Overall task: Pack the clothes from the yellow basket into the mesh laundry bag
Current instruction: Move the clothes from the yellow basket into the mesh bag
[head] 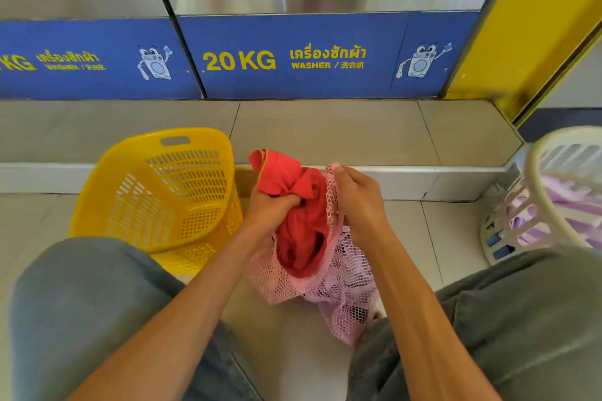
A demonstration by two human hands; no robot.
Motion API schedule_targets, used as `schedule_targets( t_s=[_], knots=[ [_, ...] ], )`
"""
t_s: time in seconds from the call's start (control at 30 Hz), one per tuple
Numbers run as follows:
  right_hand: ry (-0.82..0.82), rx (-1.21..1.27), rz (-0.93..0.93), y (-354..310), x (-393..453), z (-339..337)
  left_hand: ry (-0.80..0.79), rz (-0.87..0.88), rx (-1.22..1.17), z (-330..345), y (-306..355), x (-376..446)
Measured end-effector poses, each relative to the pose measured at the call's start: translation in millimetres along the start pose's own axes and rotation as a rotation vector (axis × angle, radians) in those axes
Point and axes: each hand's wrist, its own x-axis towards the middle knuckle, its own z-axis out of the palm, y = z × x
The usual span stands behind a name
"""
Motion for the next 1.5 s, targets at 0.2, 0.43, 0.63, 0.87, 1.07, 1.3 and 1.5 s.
schedule_targets(
  t_s=[0.2, 0.43, 0.63, 0.87, 1.07, 1.3, 1.5],
  knots=[
    [-0.014, -0.034, -0.037, 13, 3, 5, -0.327, 0.065, 0.195, 28, -11, 0],
    [-0.102, 0.136, -0.010, 0, 1, -2, -0.680, 0.028, 0.624, 47, 5, -41],
    [-0.123, 0.090, 0.011, -3, -6, -5, -0.929, -0.264, 0.577, 48, -45, -27],
    [0.045, 0.129, -0.024, 1, 0, -13, -0.821, -0.653, 0.130, 17, -83, -14],
    [0.112, 0.073, -0.004, 14, 3, -12, -0.659, -0.421, 0.423, 7, -81, -17],
    [0.018, 0.003, 0.093, 23, -1, -3, -0.713, -0.450, 0.728, -9, -74, -21],
    [0.050, 0.149, 0.100, 9, 1, 9, -0.710, -0.597, 0.686, -31, -77, -24]
  ],
)
